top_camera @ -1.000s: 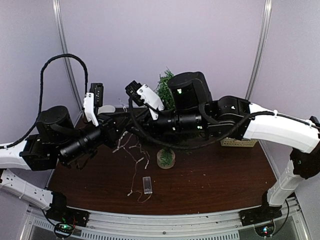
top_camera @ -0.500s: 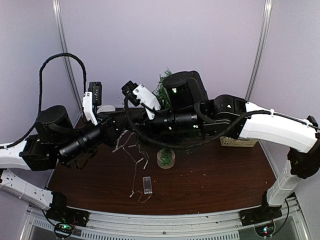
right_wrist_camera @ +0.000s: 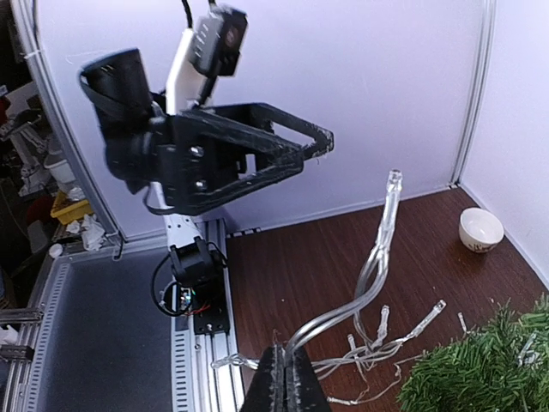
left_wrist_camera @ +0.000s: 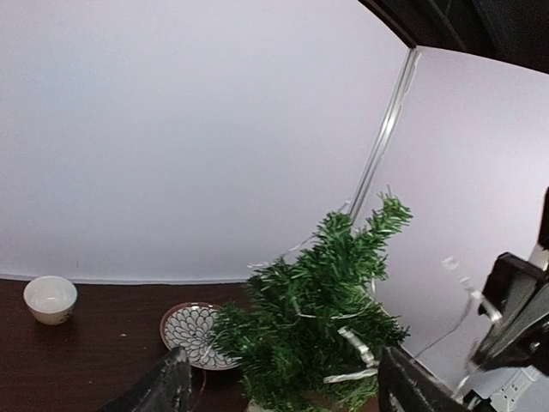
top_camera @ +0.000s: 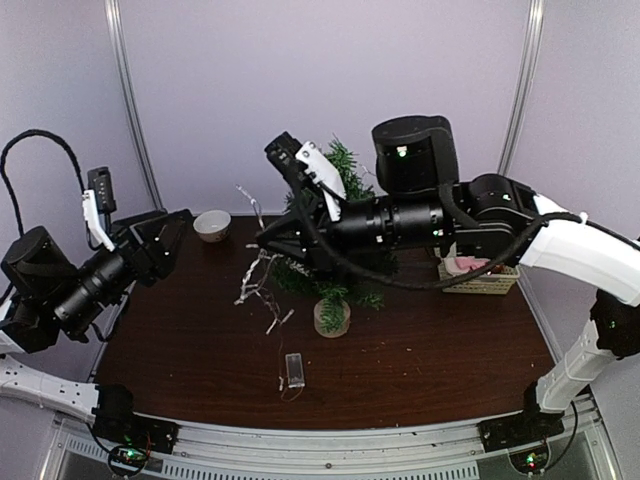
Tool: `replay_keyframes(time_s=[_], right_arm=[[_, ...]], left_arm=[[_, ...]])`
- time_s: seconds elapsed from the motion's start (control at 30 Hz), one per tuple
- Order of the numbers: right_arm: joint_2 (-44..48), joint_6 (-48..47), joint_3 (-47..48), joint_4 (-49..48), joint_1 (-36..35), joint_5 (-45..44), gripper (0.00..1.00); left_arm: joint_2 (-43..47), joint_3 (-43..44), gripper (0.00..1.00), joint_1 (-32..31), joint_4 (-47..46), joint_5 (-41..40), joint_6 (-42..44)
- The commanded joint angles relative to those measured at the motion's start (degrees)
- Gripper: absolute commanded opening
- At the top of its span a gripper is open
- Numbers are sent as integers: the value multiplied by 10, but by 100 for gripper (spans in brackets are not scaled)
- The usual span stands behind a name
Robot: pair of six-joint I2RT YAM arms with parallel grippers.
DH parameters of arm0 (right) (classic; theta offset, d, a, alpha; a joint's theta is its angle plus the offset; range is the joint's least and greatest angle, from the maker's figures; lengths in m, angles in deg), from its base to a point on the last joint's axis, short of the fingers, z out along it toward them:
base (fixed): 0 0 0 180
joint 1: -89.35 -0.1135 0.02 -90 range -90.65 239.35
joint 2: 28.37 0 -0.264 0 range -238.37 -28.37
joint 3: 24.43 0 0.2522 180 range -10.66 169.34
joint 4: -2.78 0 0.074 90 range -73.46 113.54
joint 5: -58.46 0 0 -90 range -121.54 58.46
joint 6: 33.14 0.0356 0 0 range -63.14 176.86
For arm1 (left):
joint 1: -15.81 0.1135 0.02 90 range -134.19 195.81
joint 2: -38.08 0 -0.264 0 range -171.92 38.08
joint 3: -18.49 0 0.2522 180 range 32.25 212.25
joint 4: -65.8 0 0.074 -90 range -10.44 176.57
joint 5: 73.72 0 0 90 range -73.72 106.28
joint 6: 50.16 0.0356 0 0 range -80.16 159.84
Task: Decorate the small christmas tree
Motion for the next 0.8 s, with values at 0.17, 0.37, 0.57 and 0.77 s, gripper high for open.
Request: replay_keyframes(time_s=[0.17, 0.37, 0.57, 0.77], right_arm=[[58, -23, 30, 6, -5, 93, 0], [51, -27, 60, 27, -4, 105, 0], [57, -27, 59, 21, -4, 111, 0], [61, -27, 58, 18, -4, 128, 0]], left_arm=[[105, -75, 76, 25, 123, -1, 84], [-13, -37, 75, 65, 203, 127, 66], [-67, -65, 75, 130, 167, 302, 95], [-124, -96, 69, 144, 80, 422, 151]])
